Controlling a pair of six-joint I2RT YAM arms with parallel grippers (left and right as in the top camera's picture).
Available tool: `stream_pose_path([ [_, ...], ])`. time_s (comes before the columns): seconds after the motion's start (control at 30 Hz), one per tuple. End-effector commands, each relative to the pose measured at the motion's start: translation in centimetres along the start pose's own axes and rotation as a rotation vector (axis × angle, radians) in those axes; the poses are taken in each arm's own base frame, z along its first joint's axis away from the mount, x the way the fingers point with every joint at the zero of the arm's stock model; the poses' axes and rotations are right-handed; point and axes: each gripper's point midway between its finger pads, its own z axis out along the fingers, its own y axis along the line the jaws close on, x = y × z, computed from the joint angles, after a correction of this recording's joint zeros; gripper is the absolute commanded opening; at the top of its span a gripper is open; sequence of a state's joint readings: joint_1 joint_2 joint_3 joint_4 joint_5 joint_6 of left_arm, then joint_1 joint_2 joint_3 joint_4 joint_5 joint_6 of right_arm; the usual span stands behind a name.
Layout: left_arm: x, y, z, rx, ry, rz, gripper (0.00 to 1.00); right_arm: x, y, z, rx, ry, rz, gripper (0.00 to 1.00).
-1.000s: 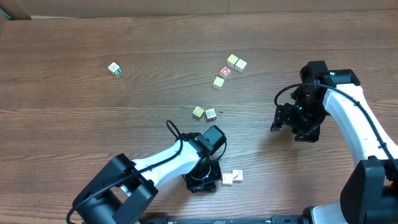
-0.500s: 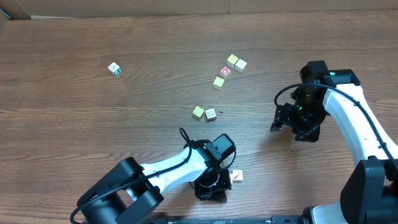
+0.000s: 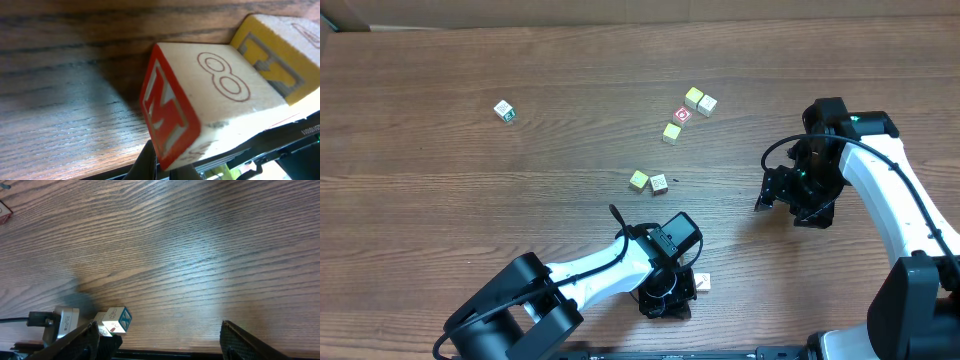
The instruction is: Flip 4 blocks
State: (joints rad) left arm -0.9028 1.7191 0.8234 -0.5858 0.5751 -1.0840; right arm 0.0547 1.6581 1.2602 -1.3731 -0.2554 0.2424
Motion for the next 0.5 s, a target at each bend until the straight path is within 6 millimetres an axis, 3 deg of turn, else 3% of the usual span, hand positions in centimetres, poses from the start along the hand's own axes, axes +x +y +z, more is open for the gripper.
stream_pose_path([
  [0.0,-0.3,0.7,0.4,-0.026,-0.017,-0.05,0.04,-0.2,0.3,-0.2,-0.009,-0.008,-0.009,0.78],
  [0.47,-1.4,0.3,0.3,-0.017,-0.074,-0.082,0.04,-0.3,0.4,-0.2,-0.012,-0.01,-0.011,0.78],
])
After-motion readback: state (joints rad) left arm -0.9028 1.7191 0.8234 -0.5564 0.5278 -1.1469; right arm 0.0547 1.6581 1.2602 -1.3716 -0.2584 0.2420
